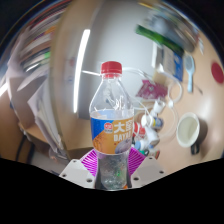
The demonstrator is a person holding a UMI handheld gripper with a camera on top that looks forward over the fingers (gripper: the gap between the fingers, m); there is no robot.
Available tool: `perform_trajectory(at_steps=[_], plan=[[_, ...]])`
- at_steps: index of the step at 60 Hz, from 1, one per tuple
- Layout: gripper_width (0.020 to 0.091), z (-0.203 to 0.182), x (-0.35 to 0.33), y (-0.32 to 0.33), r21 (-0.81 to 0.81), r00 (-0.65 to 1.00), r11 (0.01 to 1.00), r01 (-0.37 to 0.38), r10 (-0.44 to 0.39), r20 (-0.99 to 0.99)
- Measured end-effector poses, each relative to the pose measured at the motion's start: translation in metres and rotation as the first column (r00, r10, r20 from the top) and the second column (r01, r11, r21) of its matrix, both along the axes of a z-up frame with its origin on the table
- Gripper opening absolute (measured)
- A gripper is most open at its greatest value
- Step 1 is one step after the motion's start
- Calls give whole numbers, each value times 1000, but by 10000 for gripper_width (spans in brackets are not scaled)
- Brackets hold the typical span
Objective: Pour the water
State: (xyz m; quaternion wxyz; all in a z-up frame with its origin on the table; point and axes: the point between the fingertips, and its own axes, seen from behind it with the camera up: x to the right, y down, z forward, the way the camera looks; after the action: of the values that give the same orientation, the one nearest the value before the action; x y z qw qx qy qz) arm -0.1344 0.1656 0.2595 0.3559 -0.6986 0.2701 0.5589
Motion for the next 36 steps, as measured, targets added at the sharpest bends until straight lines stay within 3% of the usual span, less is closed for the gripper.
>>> perform_trajectory(at_steps=[3, 11, 18, 29, 36], plan=[[354, 14, 35, 6, 129, 983, 992, -8, -15, 180], [356, 52, 150, 31, 408, 747, 913, 32, -293, 596], [358, 20, 234, 49, 481, 446, 876, 40, -447, 775], [358, -110, 339, 69, 428, 197, 899, 94, -438, 877], [356, -157, 355, 75, 395, 190, 914, 94, -406, 894]])
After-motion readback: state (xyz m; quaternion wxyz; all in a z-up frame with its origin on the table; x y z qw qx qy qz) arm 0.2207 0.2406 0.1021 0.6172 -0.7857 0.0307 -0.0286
